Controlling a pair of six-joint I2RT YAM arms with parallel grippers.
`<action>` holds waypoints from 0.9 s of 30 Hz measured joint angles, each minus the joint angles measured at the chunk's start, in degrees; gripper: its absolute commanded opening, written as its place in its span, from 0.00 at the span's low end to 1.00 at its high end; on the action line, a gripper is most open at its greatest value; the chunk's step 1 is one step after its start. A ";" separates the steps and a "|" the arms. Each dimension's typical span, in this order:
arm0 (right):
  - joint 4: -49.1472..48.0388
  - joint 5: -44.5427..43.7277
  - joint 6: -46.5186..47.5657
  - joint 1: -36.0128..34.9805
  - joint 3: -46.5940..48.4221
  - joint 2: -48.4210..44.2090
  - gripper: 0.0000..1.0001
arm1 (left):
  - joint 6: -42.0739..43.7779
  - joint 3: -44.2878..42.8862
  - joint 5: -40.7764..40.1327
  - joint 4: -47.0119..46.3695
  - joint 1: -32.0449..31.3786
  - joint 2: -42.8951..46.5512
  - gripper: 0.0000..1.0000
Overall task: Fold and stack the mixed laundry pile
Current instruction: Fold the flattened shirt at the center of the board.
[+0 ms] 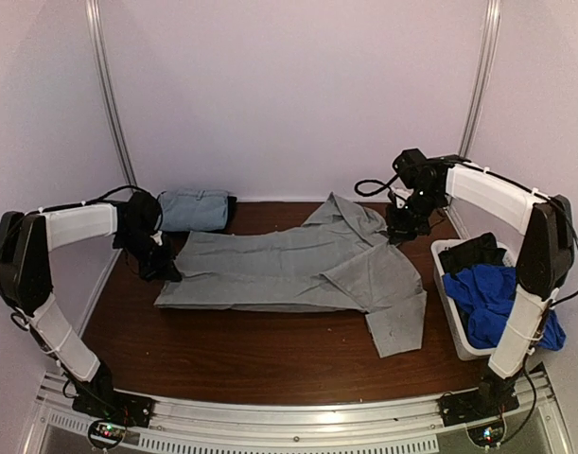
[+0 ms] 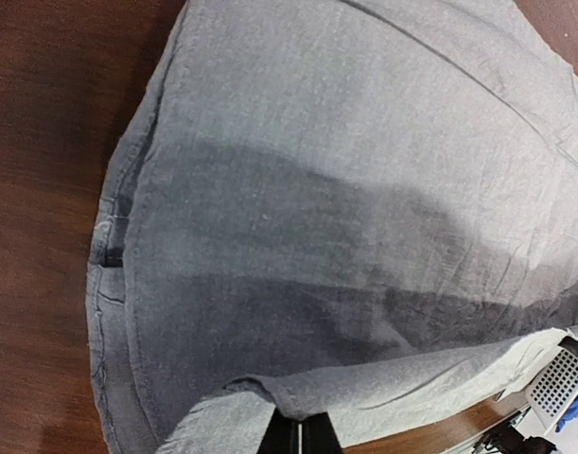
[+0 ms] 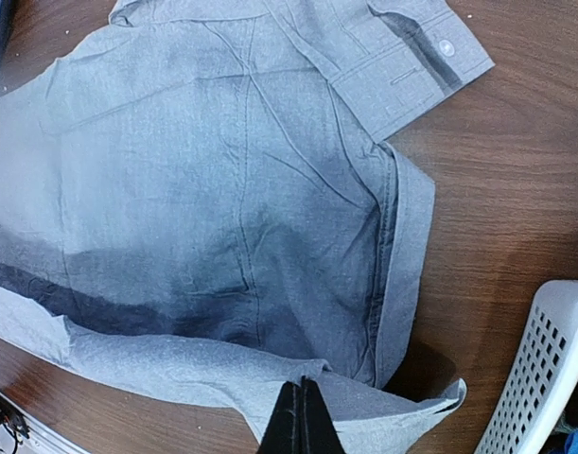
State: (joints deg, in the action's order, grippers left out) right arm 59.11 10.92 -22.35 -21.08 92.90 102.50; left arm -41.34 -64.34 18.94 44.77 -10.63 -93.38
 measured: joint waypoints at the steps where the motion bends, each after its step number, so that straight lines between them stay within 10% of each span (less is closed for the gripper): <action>1: -0.04 0.46 0.11 0.00 0.28 0.70 0.00 | 0.13 0.00 0.00 -0.17 0.11 -0.68 0.00; 27: -2.67 4.04 1.68 -0.17 2.08 6.91 0.00 | 2.25 2.67 -2.54 -3.10 0.46 -3.50 0.00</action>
State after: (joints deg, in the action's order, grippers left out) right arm 56.45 14.96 -20.67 -21.26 94.98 109.40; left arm -39.09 -61.67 16.40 41.67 -10.17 -96.88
